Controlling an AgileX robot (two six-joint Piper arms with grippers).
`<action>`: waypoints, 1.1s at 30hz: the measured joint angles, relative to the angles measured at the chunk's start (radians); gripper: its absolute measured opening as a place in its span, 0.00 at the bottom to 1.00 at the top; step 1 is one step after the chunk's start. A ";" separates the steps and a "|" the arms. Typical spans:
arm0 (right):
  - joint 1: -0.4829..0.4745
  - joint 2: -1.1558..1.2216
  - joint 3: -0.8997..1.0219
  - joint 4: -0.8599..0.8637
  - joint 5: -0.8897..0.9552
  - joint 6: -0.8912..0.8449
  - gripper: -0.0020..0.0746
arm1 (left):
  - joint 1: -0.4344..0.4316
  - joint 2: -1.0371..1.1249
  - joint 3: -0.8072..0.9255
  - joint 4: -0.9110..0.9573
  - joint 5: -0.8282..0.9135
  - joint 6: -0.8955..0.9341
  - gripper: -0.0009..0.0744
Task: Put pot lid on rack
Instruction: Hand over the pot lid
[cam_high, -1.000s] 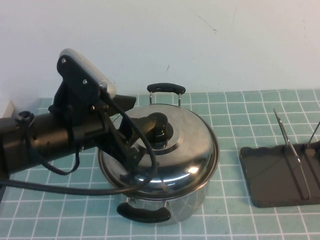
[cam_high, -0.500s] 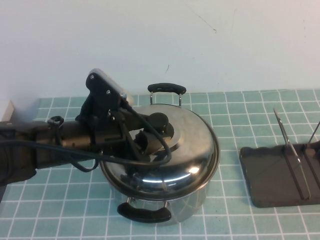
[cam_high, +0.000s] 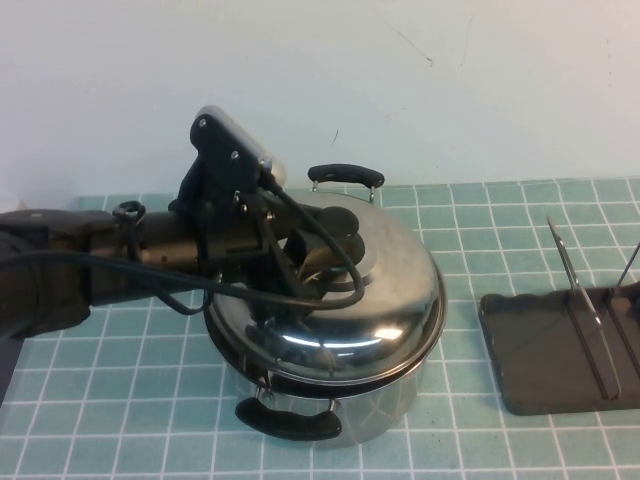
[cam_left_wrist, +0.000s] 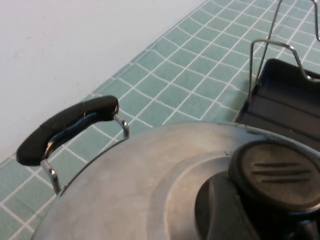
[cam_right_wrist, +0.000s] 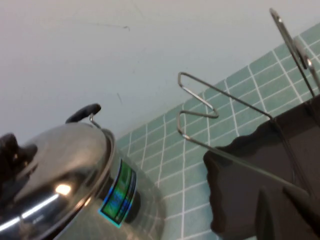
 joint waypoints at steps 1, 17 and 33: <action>0.000 0.000 0.000 0.006 0.015 -0.017 0.02 | 0.000 0.001 -0.008 0.003 0.012 0.000 0.44; 0.000 0.087 -0.248 0.270 0.104 -0.249 0.51 | -0.004 -0.056 -0.173 0.009 0.267 -0.233 0.44; 0.000 0.641 -0.388 0.895 0.411 -0.692 0.68 | -0.006 -0.056 -0.179 0.028 0.425 -0.283 0.44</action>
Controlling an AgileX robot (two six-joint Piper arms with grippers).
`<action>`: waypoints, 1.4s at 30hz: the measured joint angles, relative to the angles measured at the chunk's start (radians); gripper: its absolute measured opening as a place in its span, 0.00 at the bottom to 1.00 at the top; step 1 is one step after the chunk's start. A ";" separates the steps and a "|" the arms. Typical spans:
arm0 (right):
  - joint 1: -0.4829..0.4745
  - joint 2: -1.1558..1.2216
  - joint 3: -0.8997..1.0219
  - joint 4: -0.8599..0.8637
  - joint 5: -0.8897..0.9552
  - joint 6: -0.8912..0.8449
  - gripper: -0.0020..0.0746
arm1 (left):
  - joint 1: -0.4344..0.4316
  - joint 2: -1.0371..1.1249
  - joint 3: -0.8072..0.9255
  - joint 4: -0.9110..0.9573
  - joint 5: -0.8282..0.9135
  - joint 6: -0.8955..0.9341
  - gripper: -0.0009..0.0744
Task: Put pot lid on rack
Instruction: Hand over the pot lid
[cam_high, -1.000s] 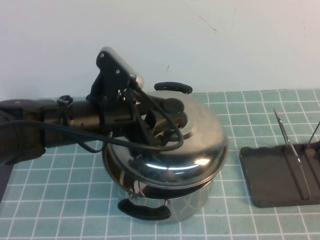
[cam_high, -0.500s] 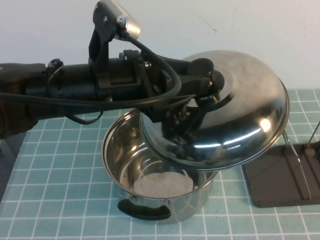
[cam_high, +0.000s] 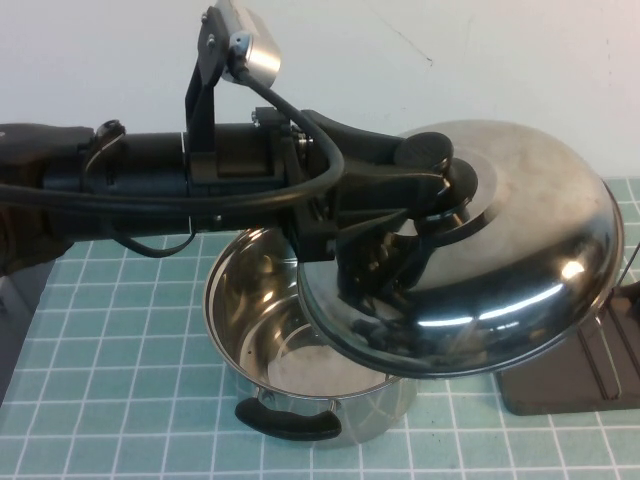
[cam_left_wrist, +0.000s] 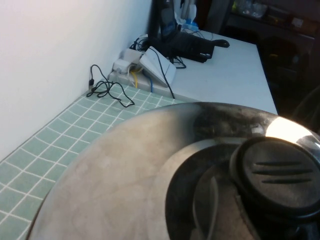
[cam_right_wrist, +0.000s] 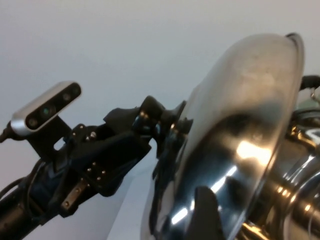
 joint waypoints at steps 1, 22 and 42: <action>0.000 0.032 -0.015 0.000 0.028 -0.002 0.68 | 0.000 0.000 0.000 0.000 0.011 0.000 0.44; 0.000 0.362 -0.201 0.000 0.206 -0.107 0.61 | -0.002 0.000 0.000 0.009 0.052 0.000 0.44; 0.000 0.384 -0.259 0.052 0.256 -0.295 0.22 | -0.048 0.020 0.000 0.029 -0.073 0.098 0.46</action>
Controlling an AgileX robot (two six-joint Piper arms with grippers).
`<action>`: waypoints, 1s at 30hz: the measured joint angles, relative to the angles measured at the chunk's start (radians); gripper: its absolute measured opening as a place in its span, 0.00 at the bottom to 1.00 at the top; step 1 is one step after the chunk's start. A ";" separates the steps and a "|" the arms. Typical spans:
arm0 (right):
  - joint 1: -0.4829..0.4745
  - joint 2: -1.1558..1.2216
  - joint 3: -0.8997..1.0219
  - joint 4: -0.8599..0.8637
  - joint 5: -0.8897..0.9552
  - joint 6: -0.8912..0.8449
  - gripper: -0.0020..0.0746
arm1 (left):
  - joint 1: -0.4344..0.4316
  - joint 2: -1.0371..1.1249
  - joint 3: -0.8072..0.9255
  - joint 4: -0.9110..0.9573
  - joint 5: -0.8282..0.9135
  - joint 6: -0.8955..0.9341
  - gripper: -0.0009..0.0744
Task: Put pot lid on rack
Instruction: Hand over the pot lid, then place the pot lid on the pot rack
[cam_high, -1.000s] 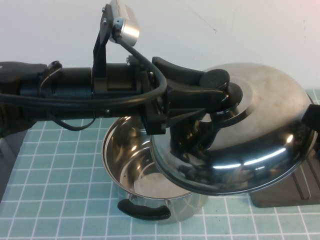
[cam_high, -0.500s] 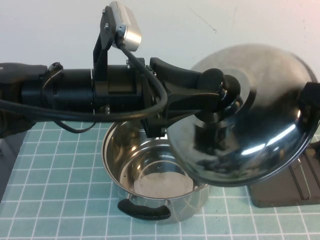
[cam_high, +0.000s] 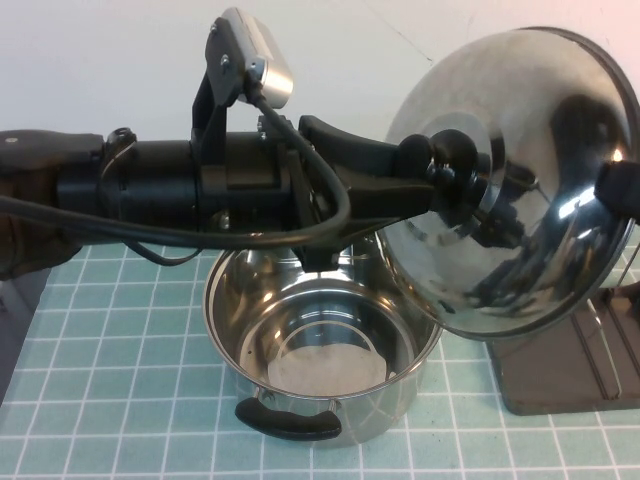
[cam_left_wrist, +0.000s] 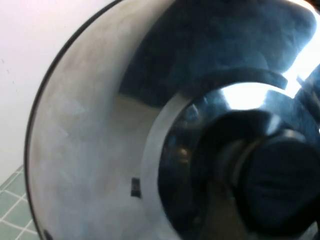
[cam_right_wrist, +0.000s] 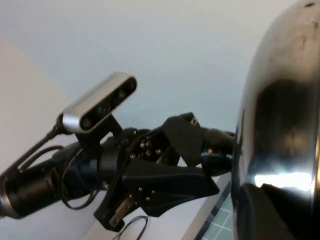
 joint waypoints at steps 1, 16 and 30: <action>0.000 0.000 0.000 -0.003 0.006 -0.022 0.22 | 0.000 0.000 0.000 -0.005 -0.001 -0.005 0.50; 0.004 0.013 -0.129 -0.067 -0.014 -0.158 0.06 | -0.014 -0.010 -0.002 -0.038 0.040 -0.058 0.61; -0.002 0.013 -0.260 -0.300 -0.069 -0.034 0.06 | -0.014 -0.137 -0.002 0.368 -0.119 -0.229 0.02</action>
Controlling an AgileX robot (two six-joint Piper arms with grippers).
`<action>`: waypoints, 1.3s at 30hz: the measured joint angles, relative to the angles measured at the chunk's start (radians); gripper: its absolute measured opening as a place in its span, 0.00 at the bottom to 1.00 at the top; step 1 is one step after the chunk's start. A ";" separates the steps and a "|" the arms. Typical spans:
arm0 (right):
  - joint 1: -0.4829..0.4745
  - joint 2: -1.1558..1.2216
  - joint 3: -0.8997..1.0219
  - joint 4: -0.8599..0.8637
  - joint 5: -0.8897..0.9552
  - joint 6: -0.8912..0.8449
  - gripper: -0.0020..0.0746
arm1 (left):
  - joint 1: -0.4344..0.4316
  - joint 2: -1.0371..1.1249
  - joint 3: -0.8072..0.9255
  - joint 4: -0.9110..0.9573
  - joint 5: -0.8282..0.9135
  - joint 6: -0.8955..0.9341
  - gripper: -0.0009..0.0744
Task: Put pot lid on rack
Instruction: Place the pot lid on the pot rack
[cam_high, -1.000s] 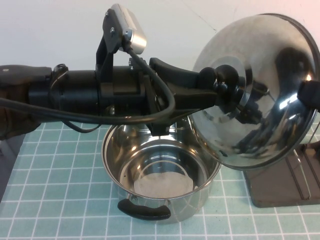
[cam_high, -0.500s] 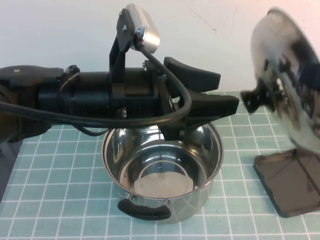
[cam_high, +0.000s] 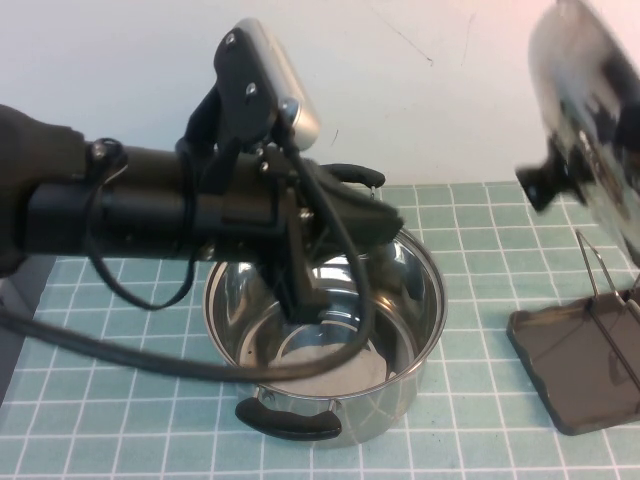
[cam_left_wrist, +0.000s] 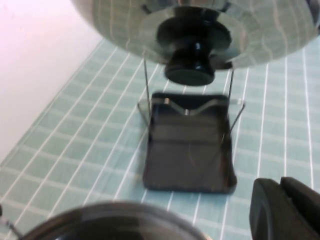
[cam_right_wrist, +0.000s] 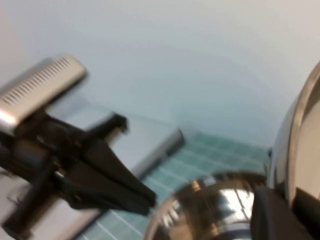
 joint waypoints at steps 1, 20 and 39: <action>-0.004 0.000 0.000 -0.041 0.000 0.023 0.06 | 0.000 -0.010 0.000 0.041 -0.002 -0.027 0.02; -0.067 0.168 0.000 -0.240 -0.025 0.112 0.06 | 0.000 -0.039 0.000 0.157 0.003 -0.128 0.01; -0.069 0.177 0.019 -0.394 -0.084 0.272 0.31 | 0.000 -0.039 0.000 0.155 0.013 -0.130 0.01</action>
